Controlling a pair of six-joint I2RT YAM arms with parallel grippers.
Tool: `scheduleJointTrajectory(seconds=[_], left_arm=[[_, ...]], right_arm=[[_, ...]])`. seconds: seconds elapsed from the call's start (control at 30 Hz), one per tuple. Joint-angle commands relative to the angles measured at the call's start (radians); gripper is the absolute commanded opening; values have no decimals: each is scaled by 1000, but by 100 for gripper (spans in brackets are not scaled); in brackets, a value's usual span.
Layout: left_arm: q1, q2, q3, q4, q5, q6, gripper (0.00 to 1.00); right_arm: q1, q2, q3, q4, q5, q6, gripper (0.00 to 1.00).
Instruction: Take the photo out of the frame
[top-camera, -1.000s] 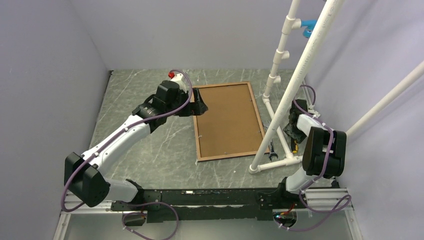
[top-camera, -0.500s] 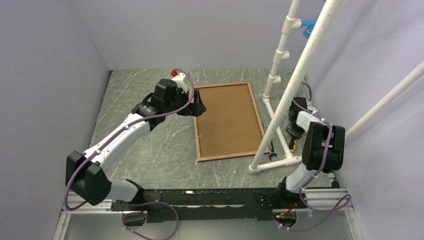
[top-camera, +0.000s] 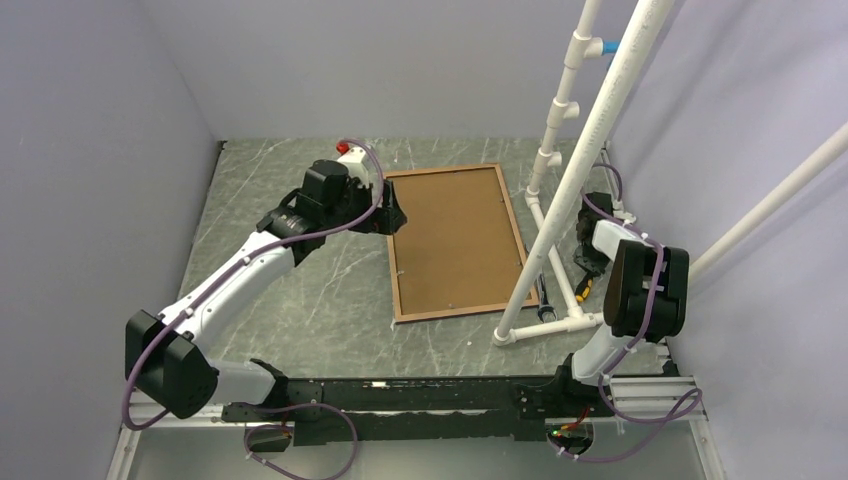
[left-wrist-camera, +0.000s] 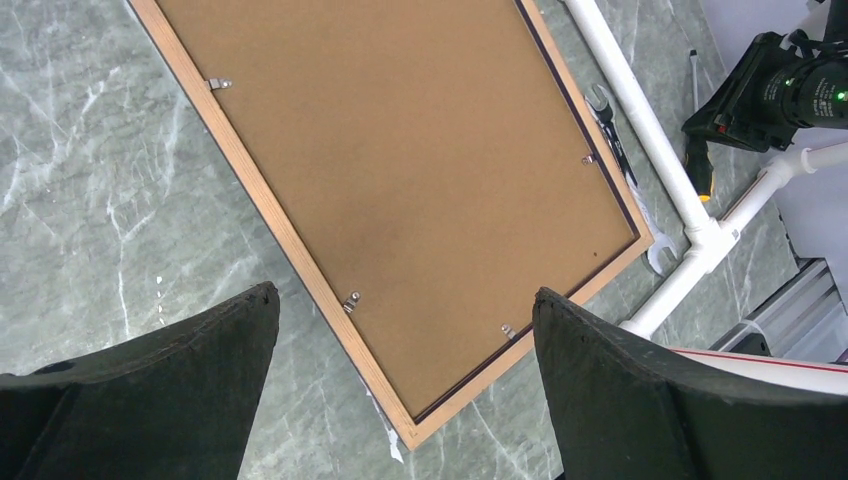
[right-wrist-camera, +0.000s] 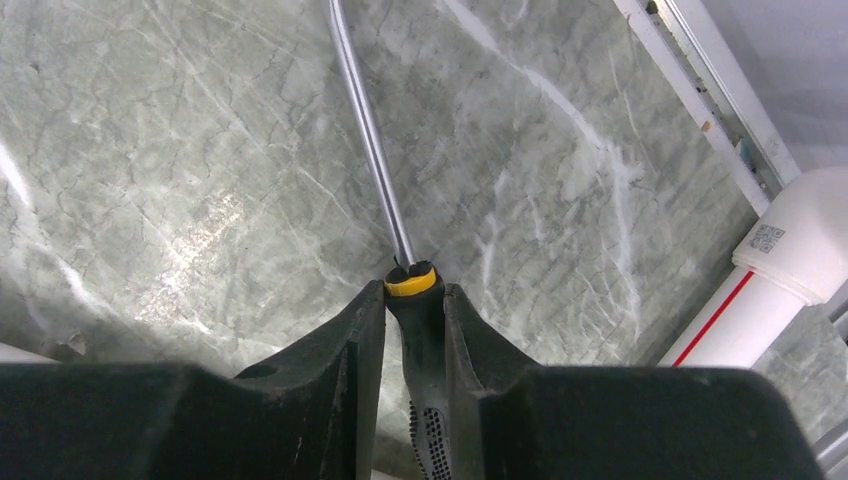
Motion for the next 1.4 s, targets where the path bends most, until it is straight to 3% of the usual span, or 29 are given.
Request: scheduleJointTrajectory(seconds=[0.0, 0.23, 0.67, 1.03, 1.37], left_arm=[[26, -18, -1, 32, 36, 7, 98], [34, 14, -7, 45, 84, -3, 97], [36, 39, -14, 63, 116, 3, 97], [67, 63, -33, 123, 226, -21, 97], [98, 66, -61, 195, 303, -43, 96]], right_arm=[[0, 18, 42, -22, 60, 10, 16], [4, -8, 75, -30, 83, 0, 0], [10, -125, 81, 18, 22, -40, 0], [50, -293, 36, 154, -289, -112, 0], [259, -469, -105, 438, -502, -227, 0]])
